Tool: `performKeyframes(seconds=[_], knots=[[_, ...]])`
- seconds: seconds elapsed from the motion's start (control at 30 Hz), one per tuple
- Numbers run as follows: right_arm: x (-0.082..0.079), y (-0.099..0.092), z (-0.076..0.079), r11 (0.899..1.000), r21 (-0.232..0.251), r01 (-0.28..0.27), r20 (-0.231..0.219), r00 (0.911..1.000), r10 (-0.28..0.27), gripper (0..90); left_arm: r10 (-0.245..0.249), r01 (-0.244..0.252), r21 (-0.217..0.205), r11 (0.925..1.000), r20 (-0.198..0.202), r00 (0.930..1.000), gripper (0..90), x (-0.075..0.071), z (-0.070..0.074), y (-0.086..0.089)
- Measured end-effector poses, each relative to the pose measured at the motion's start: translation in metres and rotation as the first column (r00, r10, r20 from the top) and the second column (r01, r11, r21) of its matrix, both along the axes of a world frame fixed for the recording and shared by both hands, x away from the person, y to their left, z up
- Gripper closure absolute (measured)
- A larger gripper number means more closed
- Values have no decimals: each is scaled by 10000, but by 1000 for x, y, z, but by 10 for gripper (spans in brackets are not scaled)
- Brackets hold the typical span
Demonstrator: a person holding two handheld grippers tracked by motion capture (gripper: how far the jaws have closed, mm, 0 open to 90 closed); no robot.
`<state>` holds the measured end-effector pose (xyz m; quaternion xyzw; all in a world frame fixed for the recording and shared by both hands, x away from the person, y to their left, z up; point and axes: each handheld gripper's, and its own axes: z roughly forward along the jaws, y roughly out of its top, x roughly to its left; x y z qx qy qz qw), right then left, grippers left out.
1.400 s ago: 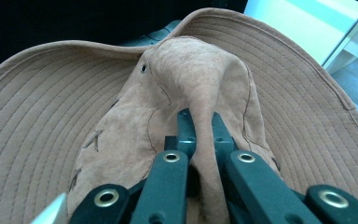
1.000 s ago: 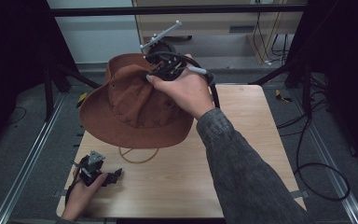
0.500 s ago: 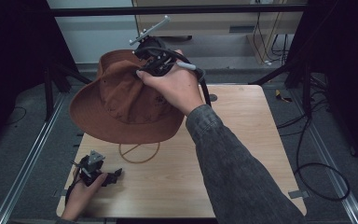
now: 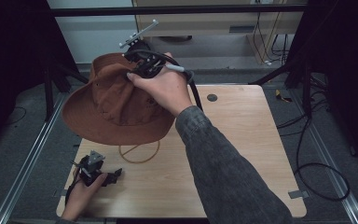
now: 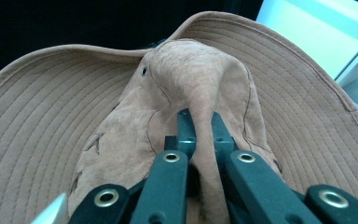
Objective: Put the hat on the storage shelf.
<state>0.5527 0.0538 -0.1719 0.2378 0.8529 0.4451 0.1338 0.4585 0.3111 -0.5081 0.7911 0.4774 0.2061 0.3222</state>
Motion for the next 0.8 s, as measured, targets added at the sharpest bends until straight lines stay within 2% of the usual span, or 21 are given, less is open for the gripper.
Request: performKeyframes(seconds=[0.3, 0.8], knots=[[3, 15, -15, 9998, -75, -183, -168, 9997, 181, 879, -15, 15, -5, 10000, -5, 10000, 0, 0, 0, 0], [8, 24, -29, 9998, -94, -160, -402, 9991, 156, 879, -18, 18, 2, 10000, -5, 10000, 0, 0, 0, 0]])
